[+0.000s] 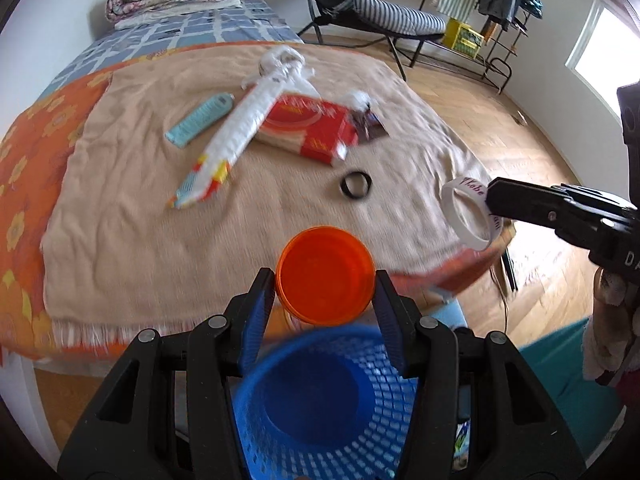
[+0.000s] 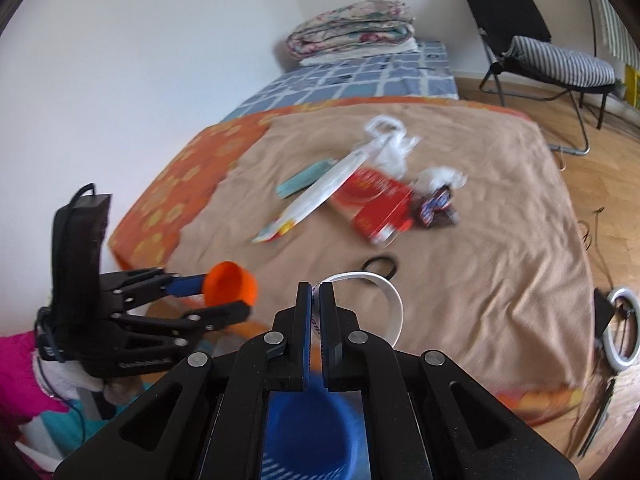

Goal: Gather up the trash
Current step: 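Carry the cap and rubber band with both grippers over the blue basket, then open the left gripper dropping the cap while the right drops the band into the basket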

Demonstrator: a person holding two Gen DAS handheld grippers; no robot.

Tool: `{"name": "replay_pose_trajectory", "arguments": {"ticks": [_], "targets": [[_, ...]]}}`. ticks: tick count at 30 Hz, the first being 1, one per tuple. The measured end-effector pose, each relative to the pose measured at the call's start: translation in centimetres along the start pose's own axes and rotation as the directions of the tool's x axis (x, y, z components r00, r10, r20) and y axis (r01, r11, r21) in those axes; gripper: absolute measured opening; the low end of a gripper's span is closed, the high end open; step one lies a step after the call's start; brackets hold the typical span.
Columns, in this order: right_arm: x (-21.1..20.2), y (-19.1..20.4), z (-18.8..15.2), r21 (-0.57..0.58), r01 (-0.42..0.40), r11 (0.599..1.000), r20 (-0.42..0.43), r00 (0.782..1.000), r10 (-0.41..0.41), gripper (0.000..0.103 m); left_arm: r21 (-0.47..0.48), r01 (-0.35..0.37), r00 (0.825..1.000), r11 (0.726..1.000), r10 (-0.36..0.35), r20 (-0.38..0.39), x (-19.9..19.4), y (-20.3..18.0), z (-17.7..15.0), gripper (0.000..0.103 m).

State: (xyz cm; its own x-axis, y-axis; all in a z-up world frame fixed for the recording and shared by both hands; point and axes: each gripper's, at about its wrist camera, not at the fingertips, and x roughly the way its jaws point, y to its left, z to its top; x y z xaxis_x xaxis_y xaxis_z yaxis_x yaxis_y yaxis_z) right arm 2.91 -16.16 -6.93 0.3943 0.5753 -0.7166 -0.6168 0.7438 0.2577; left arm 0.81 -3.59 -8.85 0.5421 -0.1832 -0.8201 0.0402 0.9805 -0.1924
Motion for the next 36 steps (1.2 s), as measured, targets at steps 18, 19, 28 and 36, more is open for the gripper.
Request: {"name": "replay_pose_trajectory", "arguments": {"ticks": [18,19,28,36], "targets": [[2.3,4.0,-10.4,-0.035,-0.03,0.999,-0.184,0.983,0.024,0.002,0.012,0.018,0.986,1.0,-0.015,-0.167,1.9,-1.1,-11.2,0.051],[2.6,4.1,-10.9,-0.036,-0.033,0.999,-0.196,0.98,0.025,0.002,0.012,0.017,0.984,1.0,-0.015,-0.175,2.1,-1.1,-11.6,0.051],[4.3,4.5,-13.1,-0.023,-0.045,0.999,-0.267,0.963,0.037,0.002,0.005,0.014,0.975,1.0,-0.013,-0.22,2.8,-0.7,-13.5,0.051],[5.0,3.3,-13.2,0.042,-0.025,0.999,-0.302,0.953,0.036,0.011,0.003,0.036,0.973,0.999,-0.035,-0.227,2.8,-1.0,-13.0,0.058]]}}
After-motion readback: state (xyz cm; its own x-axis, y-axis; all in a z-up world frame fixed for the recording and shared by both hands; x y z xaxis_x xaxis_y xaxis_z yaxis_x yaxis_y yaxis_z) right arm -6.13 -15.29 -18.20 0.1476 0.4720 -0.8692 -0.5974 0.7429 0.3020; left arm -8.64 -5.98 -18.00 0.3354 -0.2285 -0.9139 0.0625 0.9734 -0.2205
